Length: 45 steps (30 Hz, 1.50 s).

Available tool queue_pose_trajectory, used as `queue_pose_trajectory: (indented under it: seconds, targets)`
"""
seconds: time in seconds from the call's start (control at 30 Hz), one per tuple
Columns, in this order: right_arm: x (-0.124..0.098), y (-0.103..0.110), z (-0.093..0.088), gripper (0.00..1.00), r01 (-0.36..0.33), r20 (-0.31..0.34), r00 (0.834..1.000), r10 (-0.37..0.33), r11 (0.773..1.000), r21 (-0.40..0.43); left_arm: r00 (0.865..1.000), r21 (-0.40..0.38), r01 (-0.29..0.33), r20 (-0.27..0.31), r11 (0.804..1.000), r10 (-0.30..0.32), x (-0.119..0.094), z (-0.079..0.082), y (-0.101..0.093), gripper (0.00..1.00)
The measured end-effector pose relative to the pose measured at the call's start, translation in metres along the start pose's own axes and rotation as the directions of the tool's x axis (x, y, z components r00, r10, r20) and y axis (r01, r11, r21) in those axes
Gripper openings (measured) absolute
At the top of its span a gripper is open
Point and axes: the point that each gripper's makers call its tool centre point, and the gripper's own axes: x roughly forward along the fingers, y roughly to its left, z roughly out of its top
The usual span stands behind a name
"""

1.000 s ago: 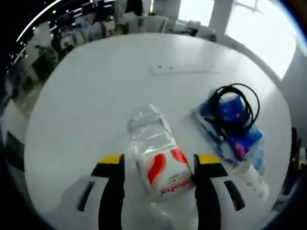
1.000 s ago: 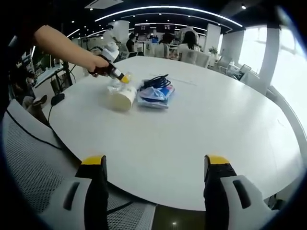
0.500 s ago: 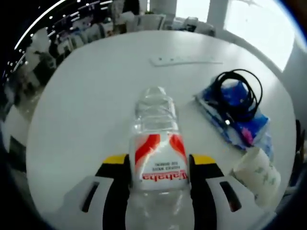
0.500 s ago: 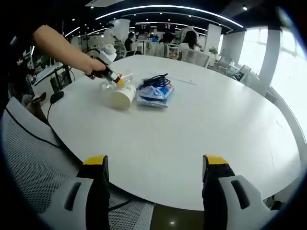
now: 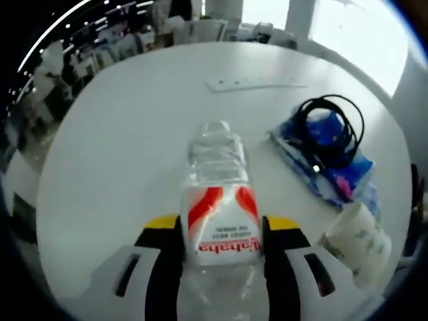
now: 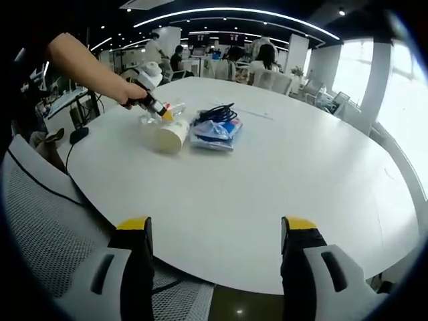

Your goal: Arrange the tabletop items into an orderly group along one side of the table until the central work area is clear of visible clutter.

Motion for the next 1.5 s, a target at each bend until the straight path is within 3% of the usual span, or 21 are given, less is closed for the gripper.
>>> queue_pose_trajectory:
  seconds: [0.07,0.13,0.17,0.23,0.63,1.23,1.5]
  targets:
    - [0.0,0.0,0.0,0.78,0.0,0.003,1.0,0.0,1.0,0.001,1.0,-0.026,0.016,0.002,1.0,-0.016,-0.002,0.001,-0.002,0.42]
    - [0.0,0.001,0.001,0.78,-0.001,0.003,1.0,0.001,1.0,0.0,0.999,-0.057,0.023,0.039,0.998,-0.02,-0.006,0.012,-0.001,0.39]
    - [0.0,0.001,0.0,0.78,-0.001,0.003,1.0,0.001,1.0,0.0,0.999,-0.044,0.026,0.025,0.999,-0.025,-0.006,0.011,-0.002,0.38]
    - [0.0,0.002,0.001,0.78,-0.003,0.005,1.0,0.003,1.0,-0.003,0.999,0.062,0.02,-0.028,0.998,-0.018,-0.008,0.005,-0.001,0.38]
    - [0.0,0.001,0.002,0.78,0.003,0.011,1.0,-0.003,1.0,0.0,0.998,0.072,0.042,-0.038,0.996,-0.04,-0.009,0.003,-0.002,0.35]
    - [0.0,0.003,0.007,0.79,0.003,0.027,1.0,-0.003,1.0,-0.004,0.982,0.079,0.12,-0.156,0.99,-0.107,-0.02,-0.007,0.004,0.33]
    - [-0.001,0.005,0.008,0.79,-0.001,0.039,0.999,0.002,1.0,-0.007,0.982,0.122,0.117,-0.165,0.986,-0.096,-0.031,-0.002,0.011,0.33]
